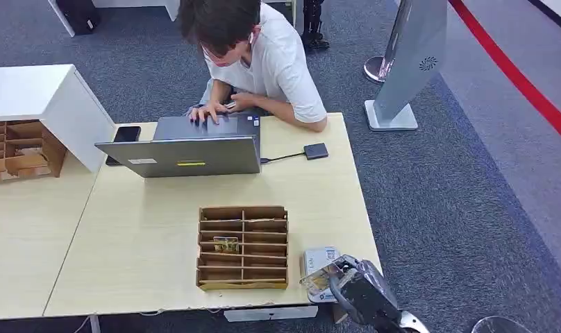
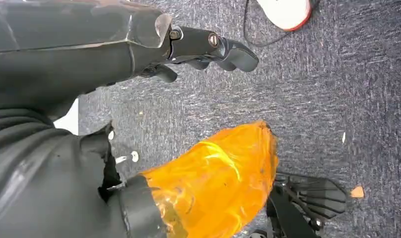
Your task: Pass the card to the sensor for recognition and then transmit it.
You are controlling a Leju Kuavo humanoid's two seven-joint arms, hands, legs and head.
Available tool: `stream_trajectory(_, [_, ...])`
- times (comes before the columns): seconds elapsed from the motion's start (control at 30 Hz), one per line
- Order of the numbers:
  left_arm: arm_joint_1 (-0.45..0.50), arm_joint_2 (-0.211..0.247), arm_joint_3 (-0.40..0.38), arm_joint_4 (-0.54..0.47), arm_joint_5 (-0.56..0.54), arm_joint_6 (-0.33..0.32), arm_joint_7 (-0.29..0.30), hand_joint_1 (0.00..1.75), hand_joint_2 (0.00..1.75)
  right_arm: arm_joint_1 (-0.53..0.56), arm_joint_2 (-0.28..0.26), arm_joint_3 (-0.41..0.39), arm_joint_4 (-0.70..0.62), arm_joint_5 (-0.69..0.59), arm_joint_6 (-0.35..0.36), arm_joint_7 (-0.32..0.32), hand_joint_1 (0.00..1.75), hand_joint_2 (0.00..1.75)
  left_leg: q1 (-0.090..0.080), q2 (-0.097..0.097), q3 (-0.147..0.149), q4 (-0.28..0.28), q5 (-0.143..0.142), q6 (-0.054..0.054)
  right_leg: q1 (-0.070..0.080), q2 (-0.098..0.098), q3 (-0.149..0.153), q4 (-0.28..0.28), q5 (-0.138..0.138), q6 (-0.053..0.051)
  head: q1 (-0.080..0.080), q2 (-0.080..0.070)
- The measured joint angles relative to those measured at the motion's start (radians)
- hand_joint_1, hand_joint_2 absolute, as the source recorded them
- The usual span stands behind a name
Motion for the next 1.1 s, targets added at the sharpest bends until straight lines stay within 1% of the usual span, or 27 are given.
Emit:
stream_trajectory(0.2, [0.0,0.002,0.0,0.0,-0.005,0.0,-0.004,0.0,0.0,-0.025,0.013,0.002,0.032,0.021,0.002,0.026,1.75,1.75,0.0,0.0,0.0,0.0,0.0,0.0,0.0,0.0,0.0,0.0,0.0,0.0,0.0,0.0])
stream_trajectory(0.63, [-0.001,0.002,0.0,0.0,-0.006,0.0,-0.004,0.0,0.0,-0.039,0.021,0.004,0.061,0.025,0.009,0.028,1.75,1.75,0.0,0.0,0.0,0.0,0.0,0.0,0.0,0.0,0.0,0.0,0.0,0.0,0.0,0.0])
stream_trajectory(0.9, [-0.001,0.002,0.0,0.0,-0.013,0.001,0.0,0.0,0.0,-0.049,0.028,0.003,0.082,0.063,0.011,0.071,1.75,1.75,0.0,0.0,0.0,0.0,0.0,0.0,0.0,0.0,0.0,0.0,0.0,0.0,0.0,0.0])
stream_trajectory(1.1, [-0.001,0.002,0.0,0.0,-0.018,0.002,0.005,0.0,0.0,-0.049,0.038,0.0,0.101,0.073,0.01,0.078,1.75,1.75,0.0,0.0,0.0,0.0,0.0,0.0,0.0,0.0,0.0,0.0,0.0,0.0,0.0,0.0])
